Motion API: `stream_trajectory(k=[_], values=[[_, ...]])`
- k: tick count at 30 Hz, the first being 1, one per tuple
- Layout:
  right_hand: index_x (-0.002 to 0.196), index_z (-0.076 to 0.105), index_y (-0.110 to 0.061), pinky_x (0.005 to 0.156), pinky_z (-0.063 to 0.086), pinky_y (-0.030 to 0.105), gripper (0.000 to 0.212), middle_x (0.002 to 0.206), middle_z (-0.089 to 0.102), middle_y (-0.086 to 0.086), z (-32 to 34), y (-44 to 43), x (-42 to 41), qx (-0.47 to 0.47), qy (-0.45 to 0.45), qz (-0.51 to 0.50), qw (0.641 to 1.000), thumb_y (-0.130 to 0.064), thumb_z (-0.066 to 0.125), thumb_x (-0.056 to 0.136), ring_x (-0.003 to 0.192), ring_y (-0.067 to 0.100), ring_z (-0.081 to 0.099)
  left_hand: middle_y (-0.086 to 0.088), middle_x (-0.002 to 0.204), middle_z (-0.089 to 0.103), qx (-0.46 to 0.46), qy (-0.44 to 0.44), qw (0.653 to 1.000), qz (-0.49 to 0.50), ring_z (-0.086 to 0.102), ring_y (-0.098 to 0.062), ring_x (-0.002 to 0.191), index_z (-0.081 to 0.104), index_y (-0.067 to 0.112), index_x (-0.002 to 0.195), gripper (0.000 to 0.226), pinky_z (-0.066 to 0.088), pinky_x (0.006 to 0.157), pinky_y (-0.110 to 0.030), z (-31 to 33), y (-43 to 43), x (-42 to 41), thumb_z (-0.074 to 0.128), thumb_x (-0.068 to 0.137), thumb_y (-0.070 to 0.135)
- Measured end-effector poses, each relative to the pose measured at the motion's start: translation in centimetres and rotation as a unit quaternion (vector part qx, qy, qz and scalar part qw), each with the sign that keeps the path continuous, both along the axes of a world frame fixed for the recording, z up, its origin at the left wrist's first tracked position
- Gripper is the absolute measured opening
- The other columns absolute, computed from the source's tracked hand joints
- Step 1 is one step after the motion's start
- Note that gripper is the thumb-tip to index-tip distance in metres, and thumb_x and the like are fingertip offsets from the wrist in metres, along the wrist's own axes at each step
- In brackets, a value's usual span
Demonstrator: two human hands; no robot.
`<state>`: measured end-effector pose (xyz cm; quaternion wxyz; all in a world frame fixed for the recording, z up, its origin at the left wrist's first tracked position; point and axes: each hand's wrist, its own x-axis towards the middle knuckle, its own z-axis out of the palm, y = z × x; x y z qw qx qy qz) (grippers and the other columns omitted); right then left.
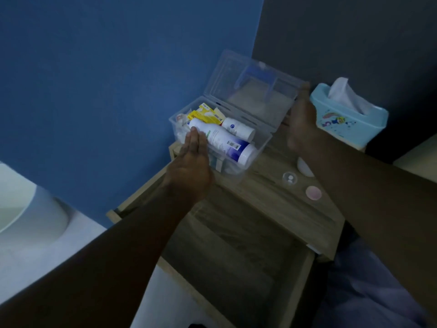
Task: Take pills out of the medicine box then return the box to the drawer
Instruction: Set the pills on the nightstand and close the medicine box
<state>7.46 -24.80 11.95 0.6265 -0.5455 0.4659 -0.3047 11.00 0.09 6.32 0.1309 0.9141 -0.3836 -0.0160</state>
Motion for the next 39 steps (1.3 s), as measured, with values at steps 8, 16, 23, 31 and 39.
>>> stream_trajectory(k=[8,16,23,31,39], values=[[0.101,0.057,-0.025,0.065,0.046,0.012,0.033,0.102,0.065,-0.005,1.1,5.9,-3.3,-0.291,0.041,0.078,0.953,-0.055,0.059,0.087,0.086,0.006,0.06,-0.022,0.164,-0.015,0.01,0.039,0.999,-0.019,-0.008,-0.031,0.155,-0.007,-0.002,0.155,0.079,0.009,0.125,-0.037,0.5,0.0,0.3,0.042,0.099,0.022],[0.135,0.055,-0.026,0.104,0.039,0.029,0.039,0.144,0.047,0.004,-3.3,9.2,-7.2,-0.523,0.15,0.276,0.792,-0.04,0.052,0.098,0.135,0.018,0.04,-0.015,0.167,-0.007,-0.042,0.087,0.995,0.032,-0.002,-0.029,0.155,-0.003,0.007,0.157,0.082,0.018,0.125,-0.043,-2.3,2.8,-1.3,0.047,0.095,0.024],[0.134,0.059,-0.002,0.114,0.04,0.045,0.038,0.146,0.053,0.016,-4.2,10.3,-7.7,-0.637,0.128,0.304,0.697,-0.018,0.053,0.1,0.142,0.025,0.043,-0.008,0.168,-0.005,-0.144,0.058,0.986,0.054,0.0,-0.025,0.155,-0.002,0.012,0.158,0.091,0.019,0.124,-0.043,-1.5,1.7,0.1,0.058,0.09,0.019],[0.136,0.056,0.0,0.116,0.039,0.044,0.043,0.142,0.056,0.018,-4.5,10.0,-7.9,-0.65,0.134,0.306,0.682,-0.016,0.059,0.097,0.139,0.026,0.048,-0.002,0.168,-0.006,-0.135,0.033,0.99,0.02,-0.007,-0.023,0.155,-0.001,0.014,0.159,0.091,0.007,0.126,-0.046,-1.7,1.0,1.7,0.041,0.081,0.032],[0.136,0.057,0.0,0.115,0.04,0.046,0.049,0.142,0.056,0.018,-4.8,10.2,-7.8,-0.649,0.151,0.3,0.683,-0.019,0.064,0.092,0.138,0.027,0.049,-0.004,0.168,-0.006,-0.149,0.063,0.987,0.017,-0.008,-0.025,0.155,-0.003,0.011,0.158,0.096,0.009,0.125,-0.052,-2.9,1.0,1.4,0.053,0.081,0.021]])
